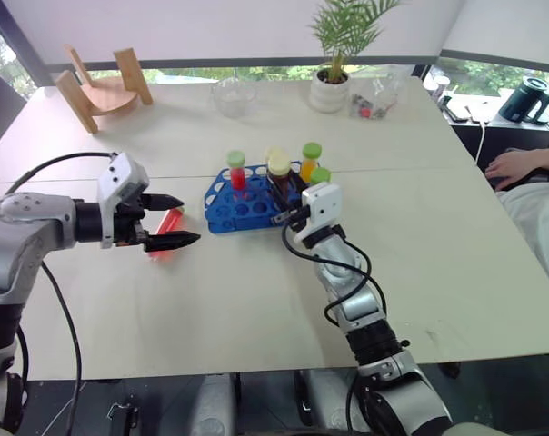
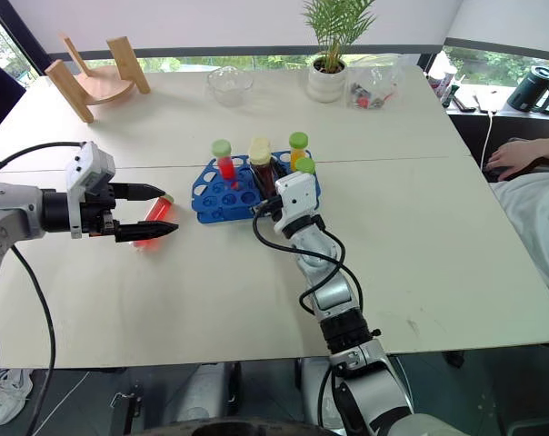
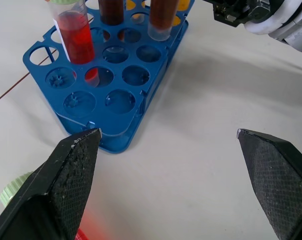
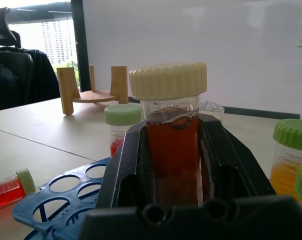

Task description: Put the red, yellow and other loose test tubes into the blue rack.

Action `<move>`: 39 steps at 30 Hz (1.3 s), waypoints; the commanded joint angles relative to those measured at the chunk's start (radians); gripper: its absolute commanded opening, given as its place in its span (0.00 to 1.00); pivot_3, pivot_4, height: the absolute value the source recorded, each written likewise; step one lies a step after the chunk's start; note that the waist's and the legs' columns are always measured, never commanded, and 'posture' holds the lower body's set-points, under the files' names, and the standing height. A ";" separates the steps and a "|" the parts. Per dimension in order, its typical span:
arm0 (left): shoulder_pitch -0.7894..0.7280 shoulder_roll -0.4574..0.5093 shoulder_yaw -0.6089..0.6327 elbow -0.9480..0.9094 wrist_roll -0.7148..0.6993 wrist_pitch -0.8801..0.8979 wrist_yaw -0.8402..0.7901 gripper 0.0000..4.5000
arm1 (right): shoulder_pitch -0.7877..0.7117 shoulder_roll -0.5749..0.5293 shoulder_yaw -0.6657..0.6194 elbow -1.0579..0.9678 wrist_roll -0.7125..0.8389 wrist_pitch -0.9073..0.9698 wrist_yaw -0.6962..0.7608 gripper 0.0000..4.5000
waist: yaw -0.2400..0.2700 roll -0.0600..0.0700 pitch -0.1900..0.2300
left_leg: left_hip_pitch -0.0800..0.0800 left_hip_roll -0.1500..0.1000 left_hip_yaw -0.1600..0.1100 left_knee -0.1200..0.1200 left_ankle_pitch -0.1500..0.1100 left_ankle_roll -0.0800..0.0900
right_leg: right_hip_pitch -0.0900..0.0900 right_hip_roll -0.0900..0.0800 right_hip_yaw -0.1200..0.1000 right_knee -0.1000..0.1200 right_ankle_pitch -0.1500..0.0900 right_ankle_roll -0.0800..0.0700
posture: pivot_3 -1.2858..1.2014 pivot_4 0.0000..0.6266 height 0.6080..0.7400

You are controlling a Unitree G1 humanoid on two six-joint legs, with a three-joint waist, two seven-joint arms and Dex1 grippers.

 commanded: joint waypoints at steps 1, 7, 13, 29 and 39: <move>-0.008 0.004 0.025 -0.010 -0.004 -0.017 0.000 1.00 | 0.003 0.019 0.012 0.028 -0.003 0.006 0.003 0.19 | 0.000 0.000 0.000 | 0.000 0.000 0.000 0.000 0.000 0.000 | 0.000 0.000 0.000 0.000 0.000 0.000 | 0.52 0.24 1.00; 0.001 0.006 0.032 -0.018 -0.008 -0.014 0.006 1.00 | -0.011 0.015 0.006 0.058 -0.005 -0.010 0.005 0.19 | -0.001 0.000 0.000 | 0.000 0.000 0.000 -0.001 0.000 0.000 | -0.001 0.000 0.000 0.000 0.000 0.000 | 0.52 0.24 1.00; 0.011 0.009 0.042 -0.026 -0.015 -0.009 0.011 1.00 | 0.007 0.009 0.020 0.008 -0.015 -0.018 0.016 0.60 | -0.002 0.000 0.000 | 0.000 0.000 0.000 -0.001 0.000 0.000 | 0.000 0.000 0.000 0.000 0.000 0.000 | 0.52 0.24 1.00; -0.345 0.209 -0.130 0.284 0.153 0.395 0.129 1.00 | -0.083 -0.242 0.004 -0.644 0.249 0.451 0.390 0.98 | 0.004 -0.002 0.001 | 0.000 0.000 -0.001 0.001 0.000 0.000 | 0.000 0.001 -0.001 0.000 0.000 0.000 | 0.52 0.24 1.00; -0.745 0.018 -0.581 0.716 0.280 0.621 0.001 1.00 | -0.087 -0.513 -0.004 -0.820 0.695 0.826 0.744 0.98 | 0.025 -0.004 0.002 | -0.001 -0.001 -0.003 0.001 0.000 0.000 | 0.001 0.001 -0.003 0.000 0.000 0.000 | 0.52 0.24 1.00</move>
